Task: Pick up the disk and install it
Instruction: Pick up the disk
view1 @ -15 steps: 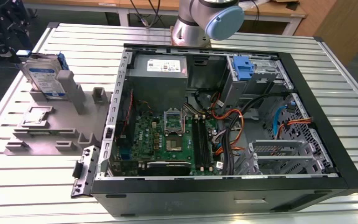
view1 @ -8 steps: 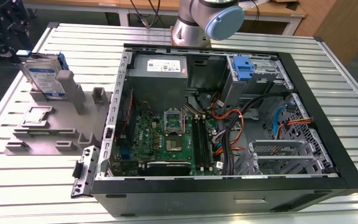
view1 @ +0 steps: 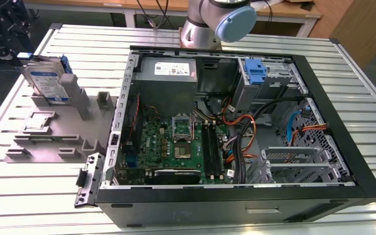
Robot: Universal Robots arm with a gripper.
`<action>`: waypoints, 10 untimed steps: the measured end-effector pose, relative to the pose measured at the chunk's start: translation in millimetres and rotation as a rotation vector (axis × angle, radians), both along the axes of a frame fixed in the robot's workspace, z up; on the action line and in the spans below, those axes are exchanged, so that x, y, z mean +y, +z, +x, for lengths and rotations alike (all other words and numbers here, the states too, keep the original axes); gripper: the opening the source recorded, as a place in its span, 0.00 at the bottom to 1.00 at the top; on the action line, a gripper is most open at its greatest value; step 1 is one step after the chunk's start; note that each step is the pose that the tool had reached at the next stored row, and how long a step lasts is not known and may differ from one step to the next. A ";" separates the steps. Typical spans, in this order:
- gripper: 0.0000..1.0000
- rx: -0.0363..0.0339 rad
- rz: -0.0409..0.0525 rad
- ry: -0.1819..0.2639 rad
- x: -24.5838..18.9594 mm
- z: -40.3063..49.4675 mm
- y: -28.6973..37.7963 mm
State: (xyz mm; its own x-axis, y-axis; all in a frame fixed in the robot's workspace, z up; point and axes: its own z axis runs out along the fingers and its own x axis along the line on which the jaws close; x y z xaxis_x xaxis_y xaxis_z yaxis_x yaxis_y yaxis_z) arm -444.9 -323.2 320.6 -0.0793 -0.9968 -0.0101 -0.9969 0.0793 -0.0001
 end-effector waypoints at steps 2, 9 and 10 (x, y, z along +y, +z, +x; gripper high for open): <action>0.65 0.0000 0.0000 0.001 0.0 0.0 0.0; 0.65 -0.0001 0.0001 0.005 0.0 0.0 -0.1; 0.65 -0.0002 0.0001 0.006 0.0 0.0 -0.1</action>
